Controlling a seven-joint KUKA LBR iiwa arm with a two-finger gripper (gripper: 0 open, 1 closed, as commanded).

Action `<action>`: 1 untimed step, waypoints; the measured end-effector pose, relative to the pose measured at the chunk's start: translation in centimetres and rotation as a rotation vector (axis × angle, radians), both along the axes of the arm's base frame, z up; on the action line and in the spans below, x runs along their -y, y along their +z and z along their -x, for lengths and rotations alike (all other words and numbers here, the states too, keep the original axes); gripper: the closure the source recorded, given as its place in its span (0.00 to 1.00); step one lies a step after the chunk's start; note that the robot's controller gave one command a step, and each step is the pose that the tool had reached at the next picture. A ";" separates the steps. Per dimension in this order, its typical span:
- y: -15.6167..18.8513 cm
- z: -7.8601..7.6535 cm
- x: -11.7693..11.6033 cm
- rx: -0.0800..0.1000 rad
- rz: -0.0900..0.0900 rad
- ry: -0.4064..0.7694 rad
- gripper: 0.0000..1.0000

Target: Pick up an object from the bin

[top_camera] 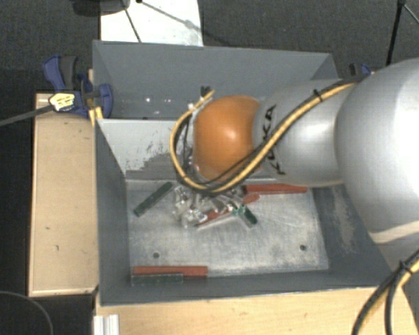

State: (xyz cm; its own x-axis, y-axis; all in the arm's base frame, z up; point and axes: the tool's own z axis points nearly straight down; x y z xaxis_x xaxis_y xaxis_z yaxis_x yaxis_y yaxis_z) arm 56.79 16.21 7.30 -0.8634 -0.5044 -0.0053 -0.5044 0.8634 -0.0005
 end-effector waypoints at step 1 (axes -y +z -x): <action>-0.2 0.1 0.1 -0.005 0.001 -0.002 0.00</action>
Offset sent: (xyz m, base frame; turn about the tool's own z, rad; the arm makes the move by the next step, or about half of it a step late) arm 0.0000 0.0000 0.0000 0.0000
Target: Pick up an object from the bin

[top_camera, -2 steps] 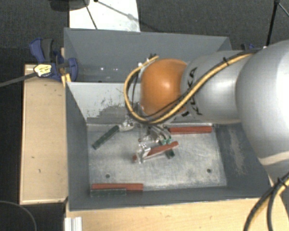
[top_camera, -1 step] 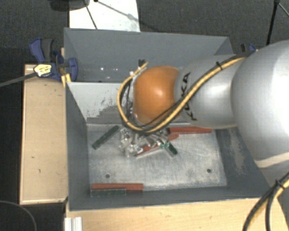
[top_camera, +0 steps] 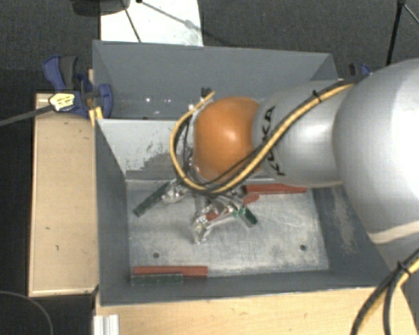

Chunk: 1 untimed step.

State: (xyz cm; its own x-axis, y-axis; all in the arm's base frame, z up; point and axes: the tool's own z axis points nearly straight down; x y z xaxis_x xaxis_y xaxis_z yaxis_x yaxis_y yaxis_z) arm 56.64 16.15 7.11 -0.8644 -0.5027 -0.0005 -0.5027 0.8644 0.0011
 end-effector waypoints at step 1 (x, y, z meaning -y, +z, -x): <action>0.0 0.0 0.0 -0.001 0.000 -0.001 0.00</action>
Offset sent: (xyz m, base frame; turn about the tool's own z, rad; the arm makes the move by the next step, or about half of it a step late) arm 0.0065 -0.0751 -0.0011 -0.0653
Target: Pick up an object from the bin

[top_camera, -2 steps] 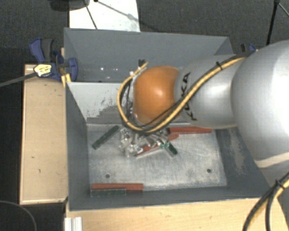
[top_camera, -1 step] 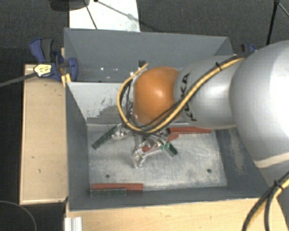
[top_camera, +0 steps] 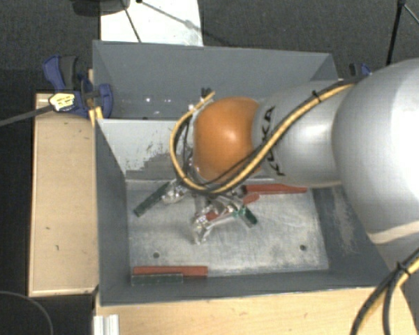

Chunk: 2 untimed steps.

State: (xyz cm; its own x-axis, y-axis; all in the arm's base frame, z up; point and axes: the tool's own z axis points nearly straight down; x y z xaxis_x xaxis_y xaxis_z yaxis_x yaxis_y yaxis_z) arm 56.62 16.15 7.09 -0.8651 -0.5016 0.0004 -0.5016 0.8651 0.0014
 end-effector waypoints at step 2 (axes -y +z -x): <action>0.4 -1.8 6.4 0.018 -0.005 0.030 1.00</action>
Offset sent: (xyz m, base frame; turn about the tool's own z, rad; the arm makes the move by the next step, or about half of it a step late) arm 0.0129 -0.0657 -0.0009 -0.0329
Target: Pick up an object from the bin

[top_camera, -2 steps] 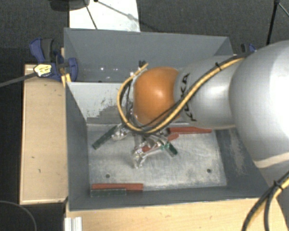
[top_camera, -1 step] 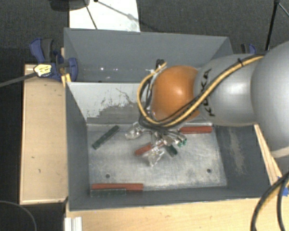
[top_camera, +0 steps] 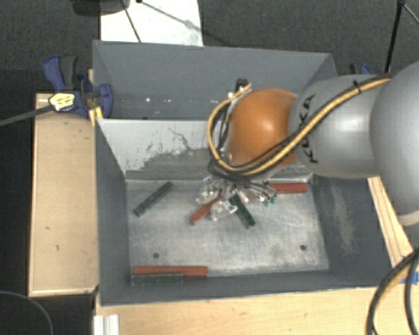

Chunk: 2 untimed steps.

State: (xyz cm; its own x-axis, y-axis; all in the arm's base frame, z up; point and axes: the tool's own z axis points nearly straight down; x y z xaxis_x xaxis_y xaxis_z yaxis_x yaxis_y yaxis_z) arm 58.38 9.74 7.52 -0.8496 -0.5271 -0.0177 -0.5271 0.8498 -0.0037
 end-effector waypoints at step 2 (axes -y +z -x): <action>19.5 1.1 0.7 -0.005 0.004 0.009 1.00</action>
Offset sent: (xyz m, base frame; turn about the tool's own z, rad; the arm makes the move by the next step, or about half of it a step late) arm -0.0123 -0.0072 0.1889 -0.0144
